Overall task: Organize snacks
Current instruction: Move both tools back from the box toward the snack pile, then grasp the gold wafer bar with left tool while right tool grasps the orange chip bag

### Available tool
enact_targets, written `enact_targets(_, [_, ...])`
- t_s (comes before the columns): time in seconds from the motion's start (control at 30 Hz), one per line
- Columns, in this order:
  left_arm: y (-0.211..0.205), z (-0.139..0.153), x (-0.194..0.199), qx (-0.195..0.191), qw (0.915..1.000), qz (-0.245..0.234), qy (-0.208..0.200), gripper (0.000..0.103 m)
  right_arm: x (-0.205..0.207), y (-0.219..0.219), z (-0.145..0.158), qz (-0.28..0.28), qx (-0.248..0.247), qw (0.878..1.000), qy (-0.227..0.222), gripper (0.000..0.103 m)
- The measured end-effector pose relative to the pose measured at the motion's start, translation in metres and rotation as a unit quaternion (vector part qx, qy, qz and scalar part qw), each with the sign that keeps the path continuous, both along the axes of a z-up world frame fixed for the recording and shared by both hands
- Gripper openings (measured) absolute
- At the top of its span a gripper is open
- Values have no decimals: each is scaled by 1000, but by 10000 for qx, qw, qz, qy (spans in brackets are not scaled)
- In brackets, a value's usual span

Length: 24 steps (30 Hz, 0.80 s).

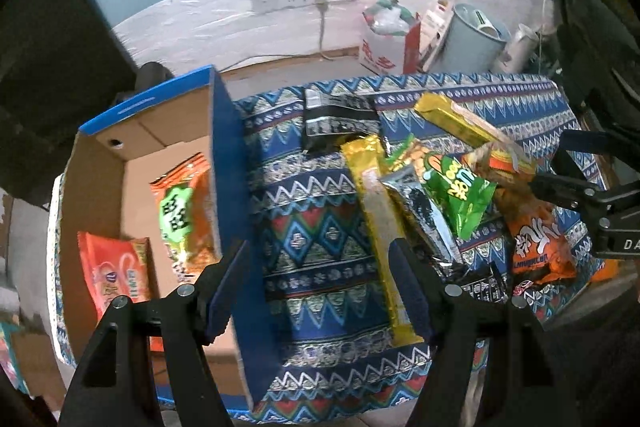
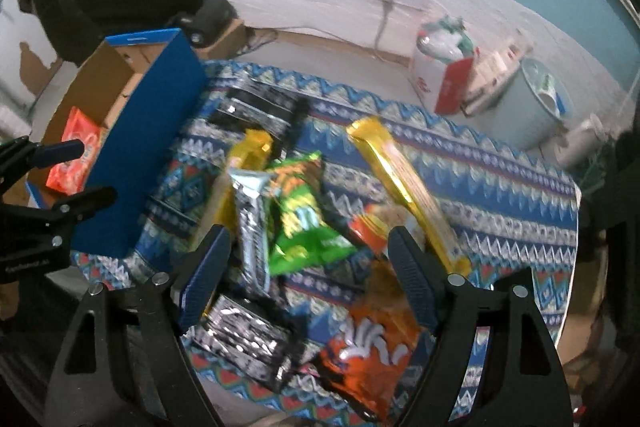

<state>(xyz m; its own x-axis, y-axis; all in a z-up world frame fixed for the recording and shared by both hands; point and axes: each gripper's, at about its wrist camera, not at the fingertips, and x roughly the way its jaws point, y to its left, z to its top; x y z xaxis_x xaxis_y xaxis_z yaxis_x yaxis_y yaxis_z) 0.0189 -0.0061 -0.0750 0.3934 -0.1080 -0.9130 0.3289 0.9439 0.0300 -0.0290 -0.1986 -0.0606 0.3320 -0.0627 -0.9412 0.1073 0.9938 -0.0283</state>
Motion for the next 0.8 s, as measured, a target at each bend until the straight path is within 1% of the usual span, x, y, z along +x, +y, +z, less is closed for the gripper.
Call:
enact_targets(0.13, [-16, -14, 1, 57, 9996, -110, 236, 72, -16, -16, -12, -201, -68, 9996, 191, 80])
enact_targets(0.2, [-25, -22, 2, 68, 9991, -145, 383, 72, -23, -25, -23, -305, -76, 9990, 331, 80])
enact_targets(0.33, [-39, -36, 4, 113, 9983, -128, 555, 73, -37, -44, -46, -601, -127, 9964, 582, 80])
enact_targets(0.4, [-46, -43, 5, 154, 9977, -161, 640, 72, -43, -54, -58, -814, 16, 9940, 734, 80])
enact_targets(0.53, [-56, -51, 6, 230, 9971, -213, 695, 72, -55, -70, -79, -1222, 463, 9867, 966, 80])
enact_targets(0.63, [-61, -58, 8, 282, 9965, -199, 764, 73, -56, -72, -91, -1300, 537, 9841, 1080, 80])
enact_targets(0.8, [-62, -72, 14, 210, 9943, -84, 1046, 72, -53, -68, -108, -1256, 445, 9829, 1271, 81])
